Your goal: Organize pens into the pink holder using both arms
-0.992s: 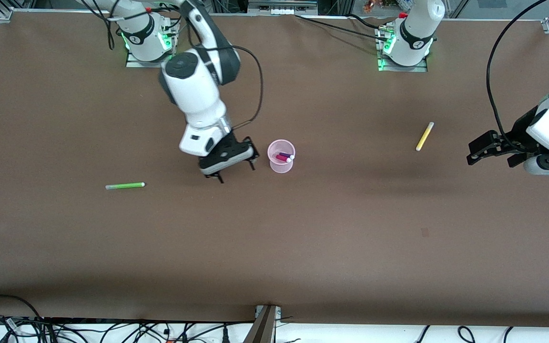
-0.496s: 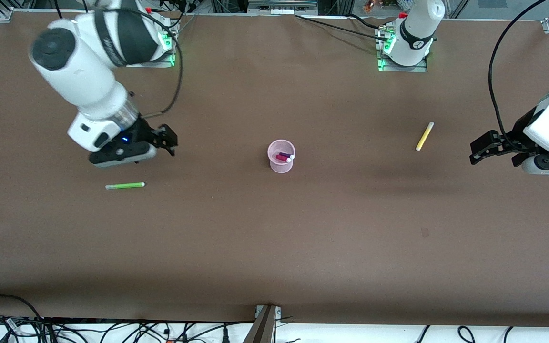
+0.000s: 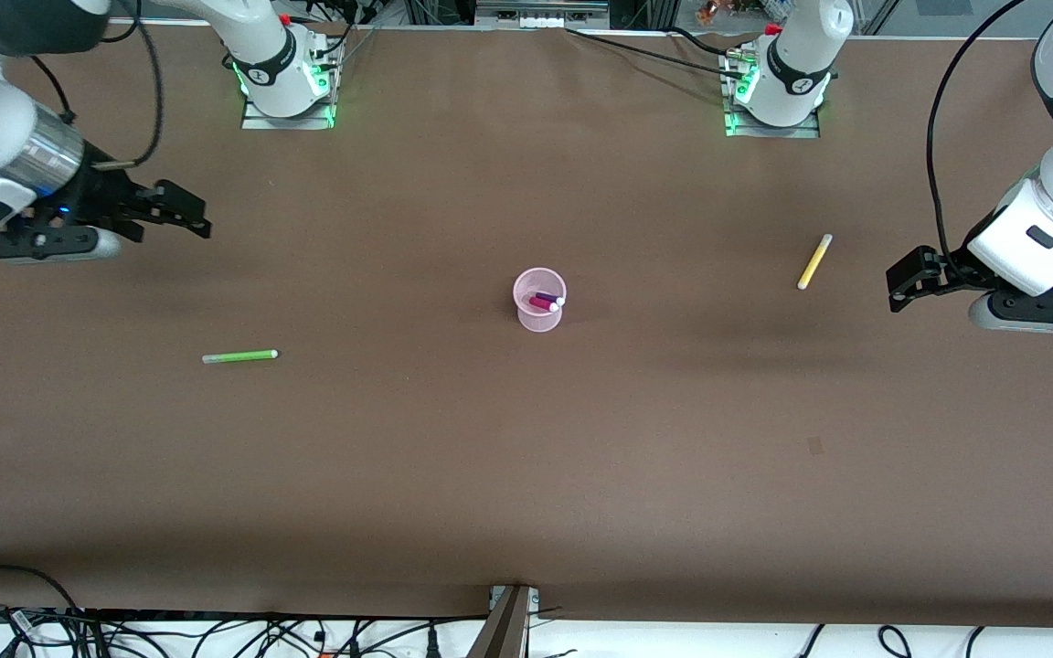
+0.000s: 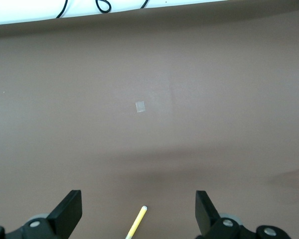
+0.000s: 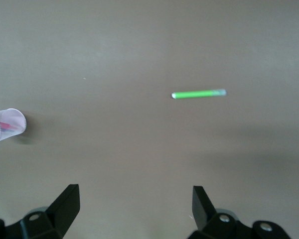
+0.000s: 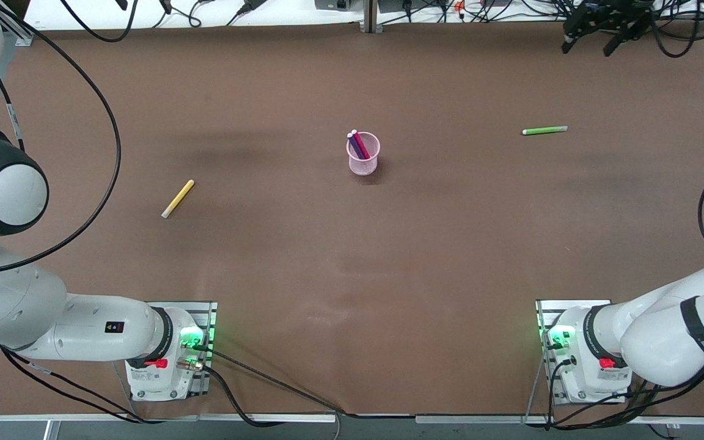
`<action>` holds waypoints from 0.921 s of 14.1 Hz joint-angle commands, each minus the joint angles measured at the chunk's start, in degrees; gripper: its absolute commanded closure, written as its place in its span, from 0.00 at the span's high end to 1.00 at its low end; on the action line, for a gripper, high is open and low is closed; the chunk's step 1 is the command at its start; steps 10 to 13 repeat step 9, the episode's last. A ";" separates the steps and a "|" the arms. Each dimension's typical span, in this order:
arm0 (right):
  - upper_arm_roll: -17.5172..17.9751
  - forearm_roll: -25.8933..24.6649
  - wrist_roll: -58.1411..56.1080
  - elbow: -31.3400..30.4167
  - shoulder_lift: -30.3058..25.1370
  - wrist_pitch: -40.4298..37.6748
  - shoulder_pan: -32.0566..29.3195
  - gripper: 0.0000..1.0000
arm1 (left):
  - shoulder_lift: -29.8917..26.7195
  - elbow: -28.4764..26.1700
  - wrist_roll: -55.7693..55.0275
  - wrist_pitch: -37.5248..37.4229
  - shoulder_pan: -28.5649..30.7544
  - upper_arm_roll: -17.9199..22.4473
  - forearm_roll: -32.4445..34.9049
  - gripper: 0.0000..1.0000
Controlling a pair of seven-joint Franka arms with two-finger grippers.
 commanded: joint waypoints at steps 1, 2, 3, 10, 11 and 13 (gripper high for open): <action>12.12 -1.86 -2.97 -0.57 -1.33 -1.10 -13.78 1.00 | -0.93 -0.19 1.24 -0.80 -0.09 0.09 0.94 1.00; 14.68 -2.13 -4.03 -0.57 -1.42 -1.28 -16.78 1.00 | -0.93 -0.19 1.24 -0.80 -0.01 0.09 0.50 1.00; 16.01 -2.30 -4.47 -0.57 -1.59 -1.45 -18.11 1.00 | -1.02 -0.19 1.15 -0.80 -0.01 0.18 0.41 1.00; 17.34 -5.56 -4.13 3.03 -1.16 -1.45 -17.60 1.00 | -0.84 0.68 1.06 -0.89 -0.01 0.27 0.50 1.00; 17.34 -5.56 -4.13 3.03 -1.16 -1.45 -17.60 1.00 | -0.84 0.68 1.06 -0.89 -0.01 0.27 0.50 1.00; 17.34 -5.56 -4.13 3.03 -1.16 -1.45 -17.60 1.00 | -0.84 0.68 1.06 -0.89 -0.01 0.27 0.50 1.00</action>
